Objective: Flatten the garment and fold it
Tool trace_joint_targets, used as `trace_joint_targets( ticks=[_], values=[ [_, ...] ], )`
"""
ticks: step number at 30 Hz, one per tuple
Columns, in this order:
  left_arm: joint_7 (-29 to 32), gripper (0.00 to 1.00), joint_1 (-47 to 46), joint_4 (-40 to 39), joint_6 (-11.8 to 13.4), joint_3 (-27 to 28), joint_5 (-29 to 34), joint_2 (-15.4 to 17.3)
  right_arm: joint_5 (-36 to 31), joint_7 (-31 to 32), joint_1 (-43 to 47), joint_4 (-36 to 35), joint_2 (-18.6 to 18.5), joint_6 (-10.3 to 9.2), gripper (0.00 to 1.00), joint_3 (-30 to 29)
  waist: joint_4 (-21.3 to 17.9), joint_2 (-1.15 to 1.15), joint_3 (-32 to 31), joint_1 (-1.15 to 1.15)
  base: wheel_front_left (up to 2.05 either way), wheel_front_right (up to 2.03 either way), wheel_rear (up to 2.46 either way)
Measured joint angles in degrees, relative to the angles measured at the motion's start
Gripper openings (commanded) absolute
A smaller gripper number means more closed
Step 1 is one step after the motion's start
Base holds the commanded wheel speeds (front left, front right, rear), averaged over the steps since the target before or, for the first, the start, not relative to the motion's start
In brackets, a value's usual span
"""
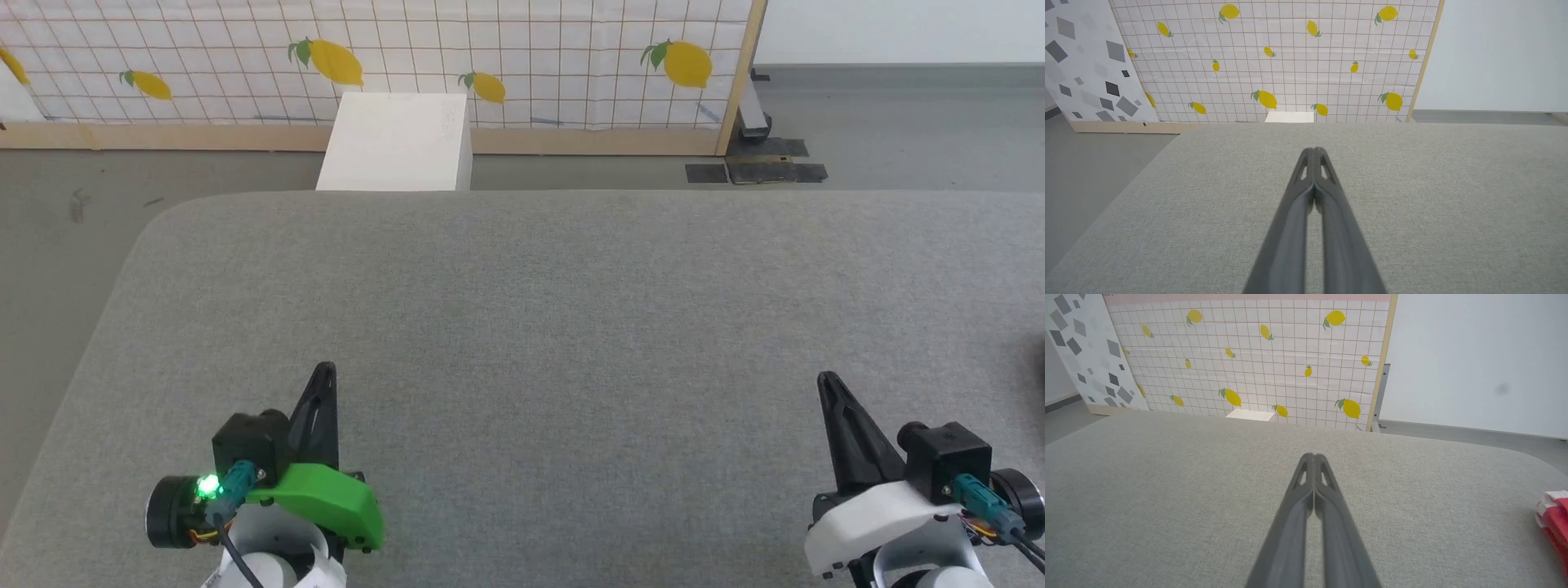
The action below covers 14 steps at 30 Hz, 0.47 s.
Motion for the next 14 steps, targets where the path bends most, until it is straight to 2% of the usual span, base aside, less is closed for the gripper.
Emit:
trace_joint_targets(
  ticks=[14],
  values=[
    [1.5,0.00,0.6,-1.3,0.6,0.8,2.0,0.0,-0.5,1.3,-0.4,-0.4,0.0,0.00,0.00,0.7,-0.4,0.00,-0.1,0.00,0.00,0.00,0.00]
  ],
)
